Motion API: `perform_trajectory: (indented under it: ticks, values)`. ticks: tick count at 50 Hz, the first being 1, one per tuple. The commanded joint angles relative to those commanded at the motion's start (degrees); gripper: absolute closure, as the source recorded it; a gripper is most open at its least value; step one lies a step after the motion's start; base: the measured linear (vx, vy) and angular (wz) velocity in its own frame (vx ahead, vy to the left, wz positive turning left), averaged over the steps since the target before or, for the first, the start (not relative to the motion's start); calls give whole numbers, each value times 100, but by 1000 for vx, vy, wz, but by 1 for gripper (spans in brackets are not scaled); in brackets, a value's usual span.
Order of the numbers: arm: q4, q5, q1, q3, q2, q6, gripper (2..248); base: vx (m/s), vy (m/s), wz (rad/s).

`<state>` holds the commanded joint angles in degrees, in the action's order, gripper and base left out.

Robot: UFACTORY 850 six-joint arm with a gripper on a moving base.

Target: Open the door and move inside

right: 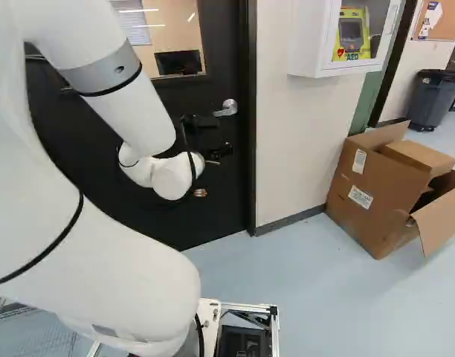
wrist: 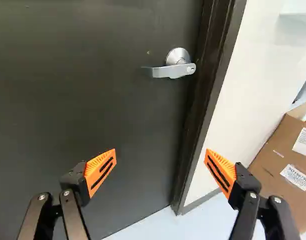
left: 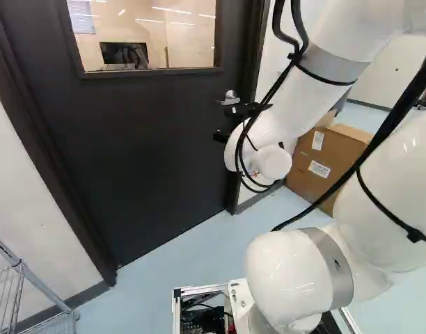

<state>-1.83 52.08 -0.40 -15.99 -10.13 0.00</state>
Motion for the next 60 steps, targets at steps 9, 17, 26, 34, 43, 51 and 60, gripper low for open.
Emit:
perform_trajectory:
  ticks: [9, 17, 26, 34, 43, 51, 60]
  values:
    - [-131, 0, -35, -179, 58, 0, 3, 0, 0, 0]
    - [-291, 0, -74, -346, 118, 0, 3, 0, 0, 0]
    - [-545, 0, -122, -545, 195, 0, 3, 0, 0, 0]
    - [-781, 0, -161, -708, 256, 0, 3, 0, 0, 0]
    - [-1069, 0, -211, -899, 329, 0, 3, 0, 0, 0]
    - [-1346, 1, -266, -1091, 418, 0, 3, 0, 0, 0]
    - [-1675, 37, -332, -1331, 543, 0, 3, 0, 0, 0]
